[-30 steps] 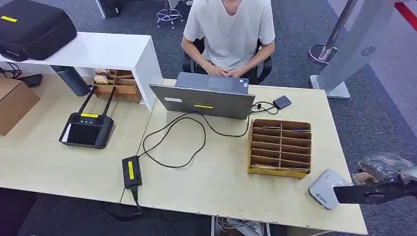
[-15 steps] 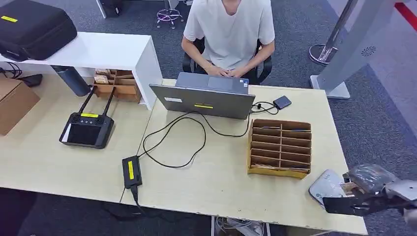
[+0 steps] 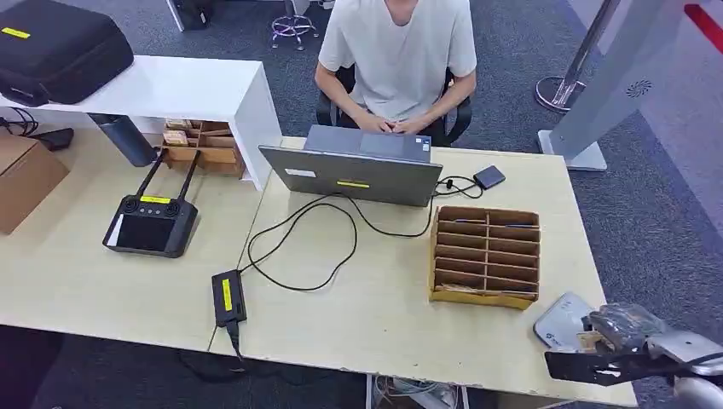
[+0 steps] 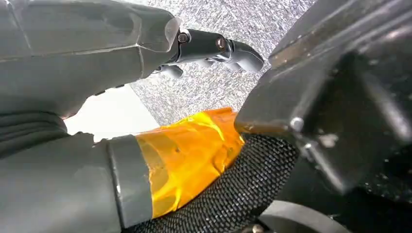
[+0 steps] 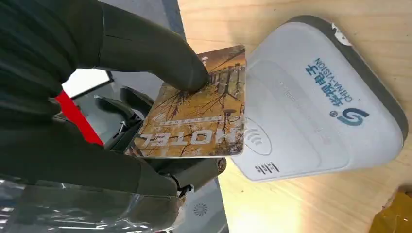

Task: Pass the card to the sensor for recognition and then transmit it.

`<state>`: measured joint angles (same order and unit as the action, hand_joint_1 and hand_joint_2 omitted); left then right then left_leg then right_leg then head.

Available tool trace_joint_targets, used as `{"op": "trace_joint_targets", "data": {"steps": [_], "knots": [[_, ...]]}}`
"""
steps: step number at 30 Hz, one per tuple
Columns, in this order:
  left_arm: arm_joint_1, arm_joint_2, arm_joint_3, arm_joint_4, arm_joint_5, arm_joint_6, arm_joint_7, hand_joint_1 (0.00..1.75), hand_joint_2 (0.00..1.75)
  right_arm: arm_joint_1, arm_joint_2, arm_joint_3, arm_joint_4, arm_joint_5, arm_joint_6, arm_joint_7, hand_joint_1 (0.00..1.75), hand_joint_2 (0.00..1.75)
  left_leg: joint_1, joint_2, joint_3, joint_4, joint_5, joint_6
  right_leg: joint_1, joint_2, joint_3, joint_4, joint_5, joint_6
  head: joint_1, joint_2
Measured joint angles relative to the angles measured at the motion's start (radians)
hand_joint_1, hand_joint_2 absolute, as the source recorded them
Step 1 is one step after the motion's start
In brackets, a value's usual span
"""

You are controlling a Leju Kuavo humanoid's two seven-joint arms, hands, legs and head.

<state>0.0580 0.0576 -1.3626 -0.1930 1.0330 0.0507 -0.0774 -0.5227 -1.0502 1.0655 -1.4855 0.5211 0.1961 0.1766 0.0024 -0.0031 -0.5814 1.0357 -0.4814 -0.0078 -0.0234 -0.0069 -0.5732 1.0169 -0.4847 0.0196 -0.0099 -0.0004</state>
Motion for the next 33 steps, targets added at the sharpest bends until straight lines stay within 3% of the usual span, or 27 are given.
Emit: {"op": "trace_joint_targets", "data": {"steps": [21, 33], "knots": [[0.001, 0.000, 0.000, 0.000, 0.012, 0.000, 0.000, 0.00, 0.00, 0.032, 0.024, -0.089, 0.008, 0.021, 0.022, -0.014, 1.75, 1.75, 0.000, 0.000, 0.000, 0.000, 0.000, 0.000, 0.000, 0.000, 0.000, 0.000, 0.000, 0.000, 0.000, 0.000], [0.003, 0.000, 0.000, 0.000, 0.012, 0.000, -0.016, 0.00, 0.00, -0.188, 0.049, -0.233, -0.055, 0.124, -0.014, -0.021, 1.75, 1.75, 0.000, 0.001, 0.000, 0.000, 0.001, -0.001, 0.000, 0.001, 0.000, 0.001, 0.000, 0.000, 0.000, 0.000]]}}
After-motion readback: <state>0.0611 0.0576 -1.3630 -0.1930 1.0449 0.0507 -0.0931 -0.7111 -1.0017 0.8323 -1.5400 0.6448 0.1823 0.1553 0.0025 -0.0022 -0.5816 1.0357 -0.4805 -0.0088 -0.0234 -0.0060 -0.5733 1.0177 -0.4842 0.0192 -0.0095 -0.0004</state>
